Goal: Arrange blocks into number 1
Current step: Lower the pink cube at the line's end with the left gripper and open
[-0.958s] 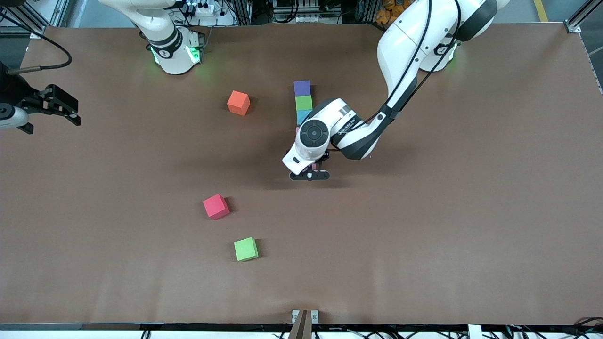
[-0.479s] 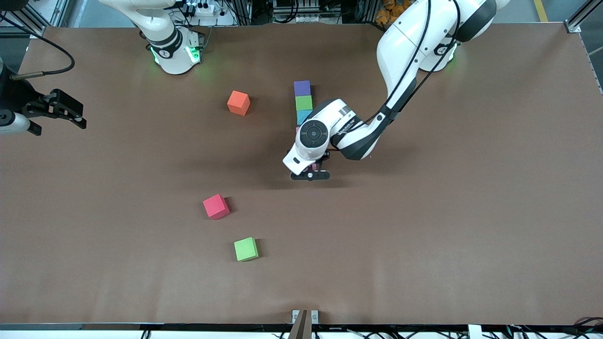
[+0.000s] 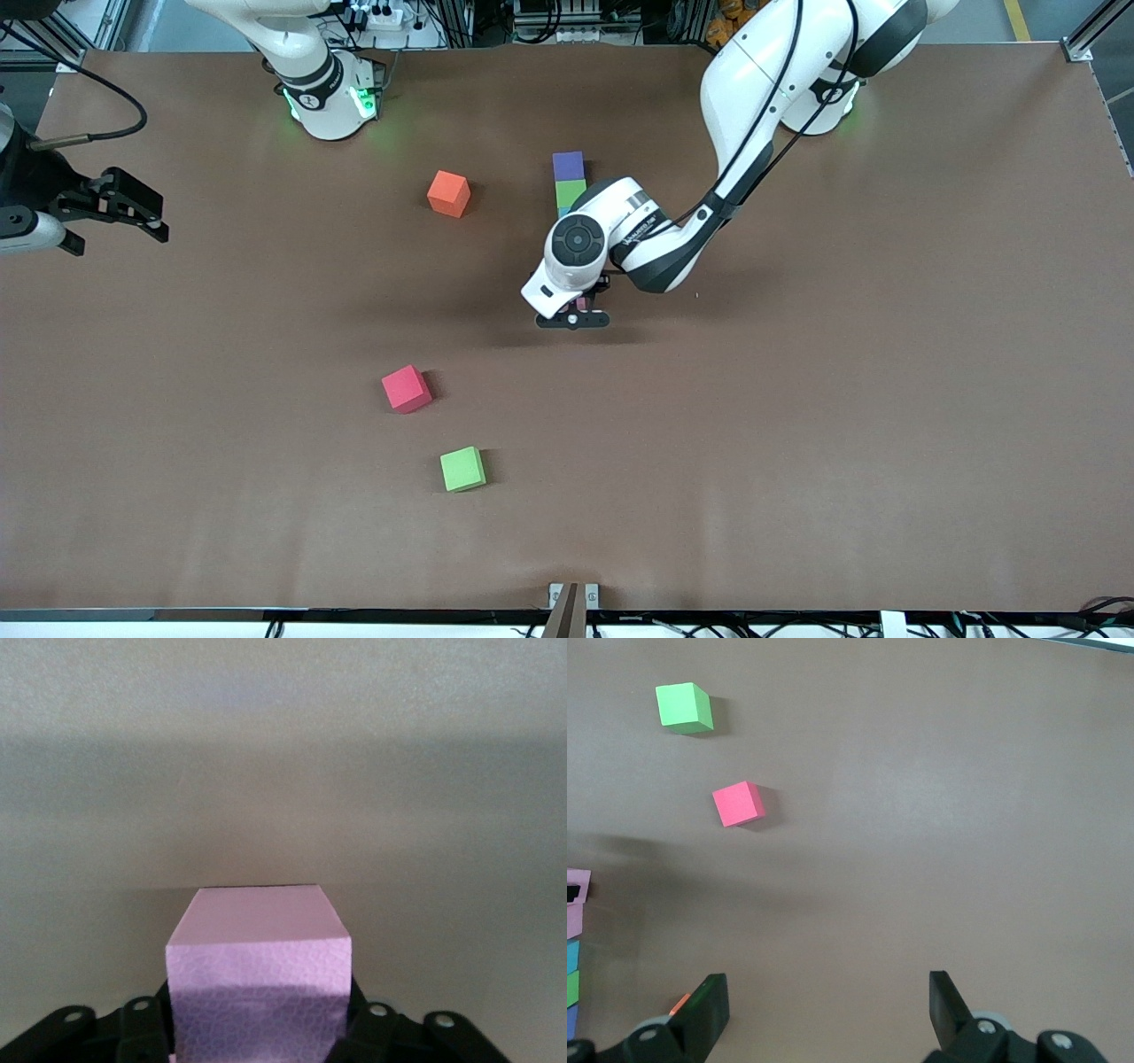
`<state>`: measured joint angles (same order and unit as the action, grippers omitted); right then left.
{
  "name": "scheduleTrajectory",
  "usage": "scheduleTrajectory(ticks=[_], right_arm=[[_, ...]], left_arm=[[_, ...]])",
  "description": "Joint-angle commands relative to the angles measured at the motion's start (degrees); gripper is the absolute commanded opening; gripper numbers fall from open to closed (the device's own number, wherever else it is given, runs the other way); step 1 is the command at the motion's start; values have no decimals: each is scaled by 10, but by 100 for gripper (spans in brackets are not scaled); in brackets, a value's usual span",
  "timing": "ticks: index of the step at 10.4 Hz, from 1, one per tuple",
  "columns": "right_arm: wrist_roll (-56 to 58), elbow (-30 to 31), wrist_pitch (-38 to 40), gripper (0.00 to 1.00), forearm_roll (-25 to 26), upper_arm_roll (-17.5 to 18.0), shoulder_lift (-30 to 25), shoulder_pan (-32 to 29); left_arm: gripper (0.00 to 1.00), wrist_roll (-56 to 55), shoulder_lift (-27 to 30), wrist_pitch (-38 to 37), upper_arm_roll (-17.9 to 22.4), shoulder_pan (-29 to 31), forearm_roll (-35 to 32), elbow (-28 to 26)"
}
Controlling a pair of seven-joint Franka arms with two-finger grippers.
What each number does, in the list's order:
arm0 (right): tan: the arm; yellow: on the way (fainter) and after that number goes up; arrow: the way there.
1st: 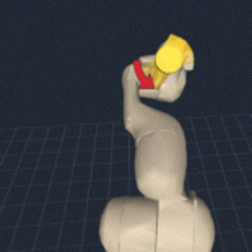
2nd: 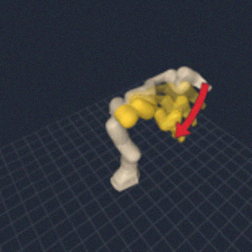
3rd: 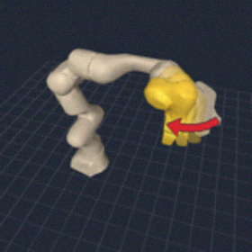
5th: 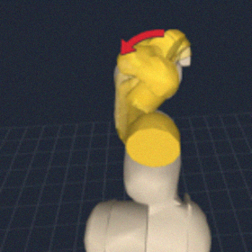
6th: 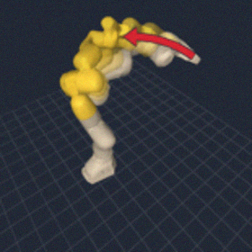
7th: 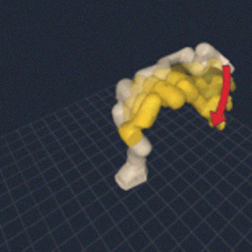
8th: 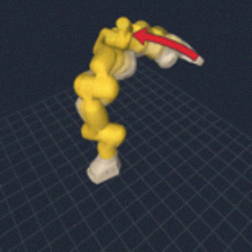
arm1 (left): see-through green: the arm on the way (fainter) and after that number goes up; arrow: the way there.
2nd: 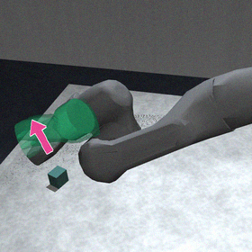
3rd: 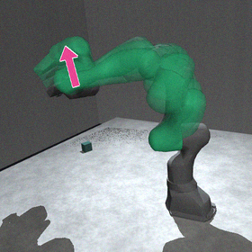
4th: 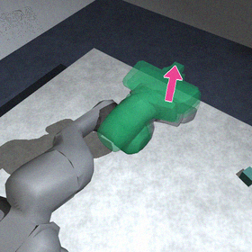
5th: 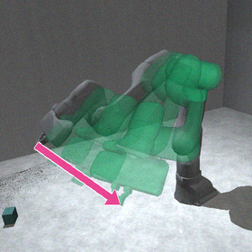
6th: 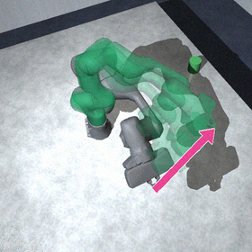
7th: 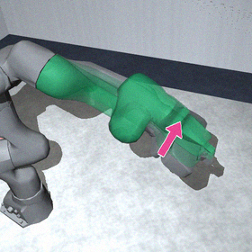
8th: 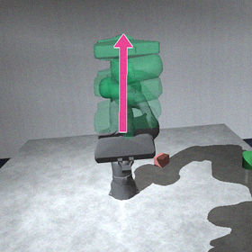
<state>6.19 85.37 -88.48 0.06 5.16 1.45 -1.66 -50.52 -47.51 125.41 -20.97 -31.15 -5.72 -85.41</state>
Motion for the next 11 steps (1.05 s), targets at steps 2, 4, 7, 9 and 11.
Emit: scheduleTrajectory(ticks=[2,4,7,9,11], right_arm=[[-3,-5,1,100,-9,1,-1,7],[9,-5,3,100,-7,2,-1,15],[2,-1,28,100,-9,-2,-7,11],[-2,-2,29,100,-9,-2,-11,3],[-3,0,33,100,-12,-2,-12,-4]], left_arm=[[100,-18,-1,5,-4,5,-54,-9],[100,-15,6,3,-4,9,-56,-7],[100,-14,75,-14,-3,30,-55,-3],[100,-15,128,-43,-4,42,-46,-1],[100,-12,206,-93,-28,107,-40,-3]])
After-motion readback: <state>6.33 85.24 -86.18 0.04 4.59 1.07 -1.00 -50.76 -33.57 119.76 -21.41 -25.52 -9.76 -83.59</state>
